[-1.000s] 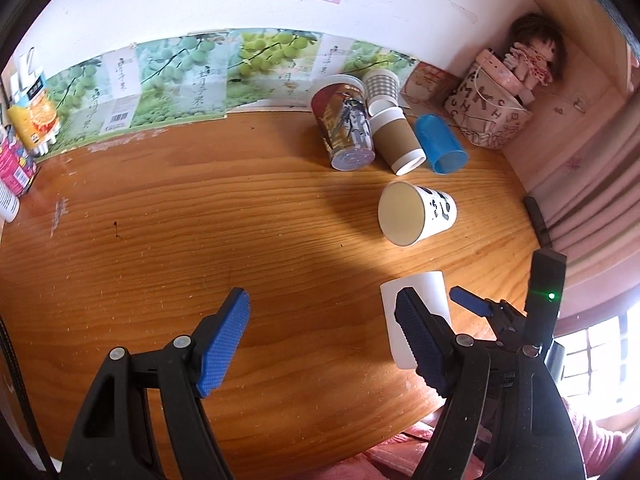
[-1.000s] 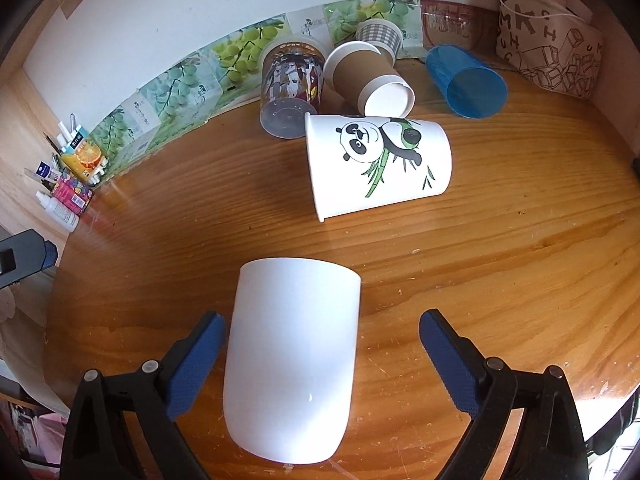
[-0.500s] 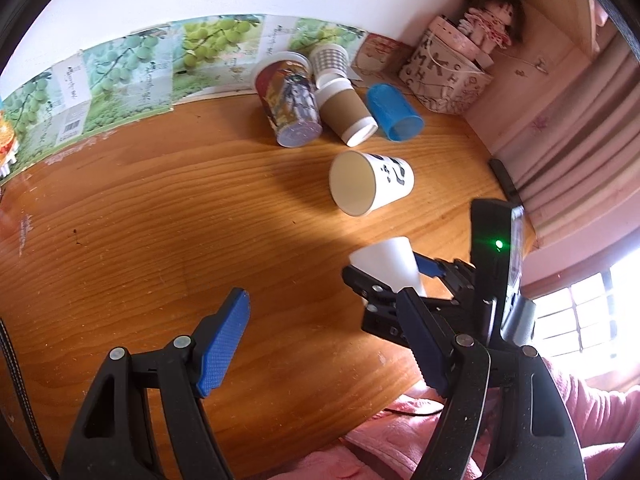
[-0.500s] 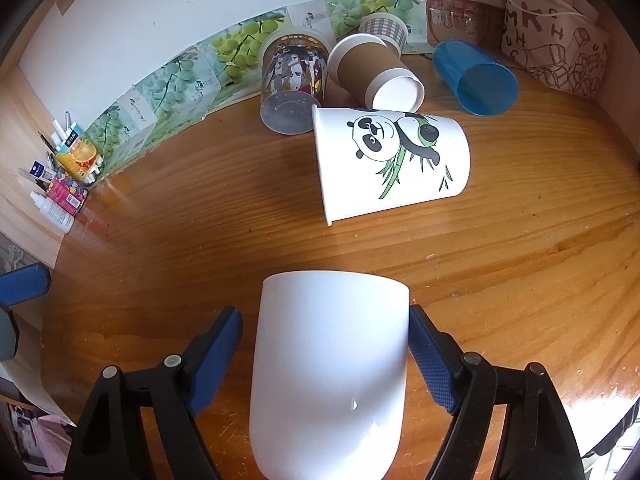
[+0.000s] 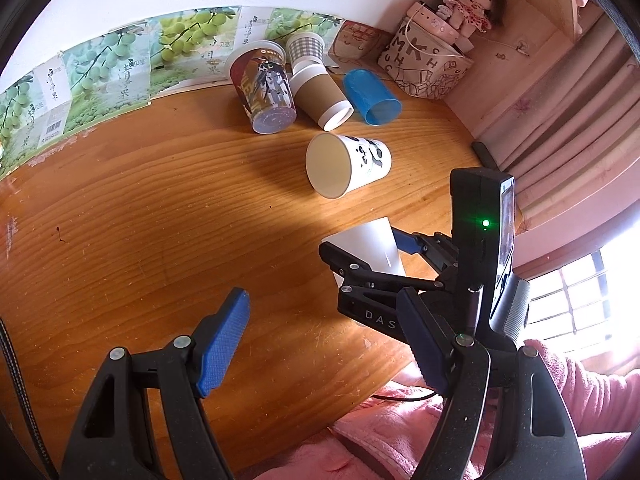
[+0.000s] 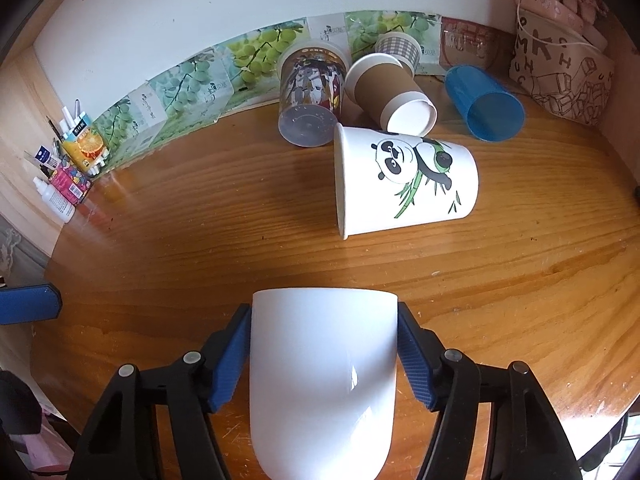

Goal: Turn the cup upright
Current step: 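Turn the white cup opening-up and lower it toward the desk, then set the white cup upright on the desk and open the left gripper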

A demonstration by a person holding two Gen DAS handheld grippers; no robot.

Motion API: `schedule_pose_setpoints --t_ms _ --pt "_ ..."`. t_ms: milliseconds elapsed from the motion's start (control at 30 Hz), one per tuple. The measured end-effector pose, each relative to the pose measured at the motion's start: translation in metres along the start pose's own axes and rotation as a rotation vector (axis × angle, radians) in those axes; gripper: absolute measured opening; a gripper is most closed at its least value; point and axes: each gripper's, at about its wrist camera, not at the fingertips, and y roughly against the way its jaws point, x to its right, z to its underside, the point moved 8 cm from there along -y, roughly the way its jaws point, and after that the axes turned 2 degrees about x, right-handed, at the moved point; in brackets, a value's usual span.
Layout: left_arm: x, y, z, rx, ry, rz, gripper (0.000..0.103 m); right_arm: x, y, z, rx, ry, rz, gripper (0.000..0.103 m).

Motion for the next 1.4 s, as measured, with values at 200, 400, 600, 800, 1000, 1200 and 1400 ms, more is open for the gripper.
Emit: schedule_pose_setpoints --t_ms 200,400,600,800,1000,1200,1400 --pt "0.001 0.004 -0.001 0.015 0.001 0.001 0.079 -0.003 0.012 -0.009 0.058 0.034 -0.004 0.069" --pt "0.003 0.005 -0.002 0.021 -0.002 0.0 0.079 -0.006 0.024 -0.015 0.117 0.068 -0.006 0.069" --pt "0.004 0.008 -0.002 0.032 -0.004 0.0 0.079 -0.007 0.036 -0.018 0.17 0.085 -0.016 0.068" --pt "0.006 0.009 0.0 0.034 -0.011 -0.003 0.079 -0.007 0.04 -0.015 0.186 0.106 -0.018 0.068" --pt "0.01 0.009 0.0 0.034 -0.028 0.003 0.079 -0.01 0.044 -0.01 0.197 0.127 -0.02 0.068" --pt "0.012 0.009 0.001 0.028 -0.037 0.0 0.079 -0.012 0.042 -0.011 0.2 0.142 -0.021 0.068" --pt "0.012 0.01 0.0 0.031 -0.035 -0.006 0.079 -0.013 0.042 -0.011 0.188 0.137 -0.038 0.069"
